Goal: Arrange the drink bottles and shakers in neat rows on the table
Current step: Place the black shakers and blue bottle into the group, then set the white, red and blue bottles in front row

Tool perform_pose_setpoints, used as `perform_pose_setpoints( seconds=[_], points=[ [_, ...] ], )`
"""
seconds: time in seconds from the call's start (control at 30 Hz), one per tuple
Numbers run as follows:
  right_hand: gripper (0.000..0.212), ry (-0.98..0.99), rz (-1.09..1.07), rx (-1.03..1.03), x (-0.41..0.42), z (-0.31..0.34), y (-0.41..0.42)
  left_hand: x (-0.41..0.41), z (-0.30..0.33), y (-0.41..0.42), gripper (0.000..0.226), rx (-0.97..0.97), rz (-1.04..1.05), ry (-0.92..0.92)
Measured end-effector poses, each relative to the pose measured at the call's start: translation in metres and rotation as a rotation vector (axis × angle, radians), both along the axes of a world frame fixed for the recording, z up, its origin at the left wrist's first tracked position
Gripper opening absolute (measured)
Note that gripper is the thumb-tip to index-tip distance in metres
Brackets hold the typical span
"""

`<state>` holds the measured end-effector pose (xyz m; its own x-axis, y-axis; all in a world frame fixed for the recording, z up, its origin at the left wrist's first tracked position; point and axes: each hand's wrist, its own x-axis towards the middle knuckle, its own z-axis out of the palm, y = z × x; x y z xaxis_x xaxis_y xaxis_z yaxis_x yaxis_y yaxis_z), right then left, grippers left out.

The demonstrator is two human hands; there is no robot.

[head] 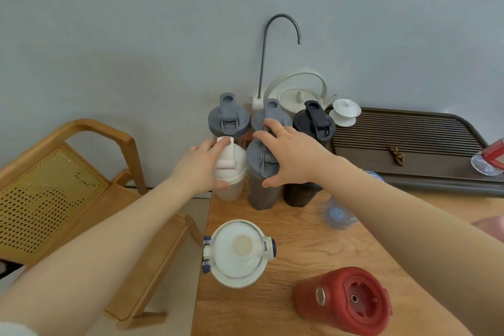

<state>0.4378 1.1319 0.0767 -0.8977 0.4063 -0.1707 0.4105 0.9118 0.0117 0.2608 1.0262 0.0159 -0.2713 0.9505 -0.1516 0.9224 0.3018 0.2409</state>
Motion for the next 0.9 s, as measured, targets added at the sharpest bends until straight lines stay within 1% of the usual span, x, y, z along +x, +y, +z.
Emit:
perform_pose_setpoints(
  seconds=[0.07,0.1,0.13,0.17,0.2,0.23,0.27,0.3,0.33,0.37,0.4,0.47,0.53,0.6,0.63,0.73,0.8,0.9],
  points=[
    [0.116,0.007,-0.005,-0.078,0.007,0.006,0.004,0.001,0.000,-0.001,0.101,-0.005,0.019,-0.030],
    [0.120,0.053,-0.036,-0.151,0.015,0.011,0.009,0.001,0.001,-0.002,0.105,-0.009,0.024,-0.017],
    [0.121,0.136,-0.093,-0.231,0.026,0.016,0.017,0.003,0.004,-0.003,0.109,-0.003,0.025,0.008],
    [0.116,0.221,-0.169,-0.286,0.040,0.017,0.026,0.006,0.008,-0.004,0.113,0.031,0.015,0.024],
    [0.107,0.255,-0.250,-0.290,0.055,0.016,0.034,0.009,0.014,-0.004,0.114,0.091,-0.015,0.012],
    [0.096,0.200,-0.321,-0.250,0.067,0.011,0.039,0.014,0.022,-0.003,0.114,0.163,-0.064,-0.020],
    [0.088,0.082,-0.369,-0.201,0.077,0.004,0.041,0.020,0.029,-0.001,0.114,0.226,-0.124,-0.052],
    [0.087,-0.039,-0.392,-0.177,0.082,-0.005,0.042,0.026,0.037,0.003,0.113,0.262,-0.183,-0.069],
    [0.091,-0.116,-0.396,-0.176,0.083,-0.014,0.041,0.033,0.043,0.008,0.113,0.270,-0.234,-0.076],
    [0.097,-0.147,-0.392,-0.188,0.083,-0.022,0.040,0.039,0.047,0.014,0.114,0.255,-0.273,-0.079],
    [0.103,-0.141,-0.387,-0.196,0.082,-0.027,0.039,0.046,0.049,0.019,0.115,0.224,-0.302,-0.077],
    [0.109,-0.065,-0.398,-0.215,0.080,-0.031,0.040,0.056,0.048,0.026,0.113,0.153,-0.340,-0.044],
    [0.108,-0.027,-0.349,-0.178,0.078,-0.034,0.039,0.060,0.044,0.029,0.108,0.114,-0.357,0.030],
    [0.104,-0.068,-0.261,-0.076,0.075,-0.036,0.038,0.060,0.042,0.030,0.104,0.117,-0.355,0.071],
    [0.102,-0.084,-0.251,-0.030,0.073,-0.036,0.039,0.060,0.042,0.031,0.103,0.127,-0.353,0.075],
    [0.101,-0.088,-0.306,0.051,0.066,-0.037,0.040,0.060,0.041,0.032,0.101,0.148,-0.353,0.067],
    [0.101,-0.110,-0.338,0.071,0.062,-0.040,0.035,0.060,0.039,0.032,0.100,0.153,-0.351,0.043],
    [0.102,-0.121,-0.360,0.036,0.064,-0.042,0.033,0.058,0.037,0.032,0.102,0.167,-0.353,0.021]
  ],
)
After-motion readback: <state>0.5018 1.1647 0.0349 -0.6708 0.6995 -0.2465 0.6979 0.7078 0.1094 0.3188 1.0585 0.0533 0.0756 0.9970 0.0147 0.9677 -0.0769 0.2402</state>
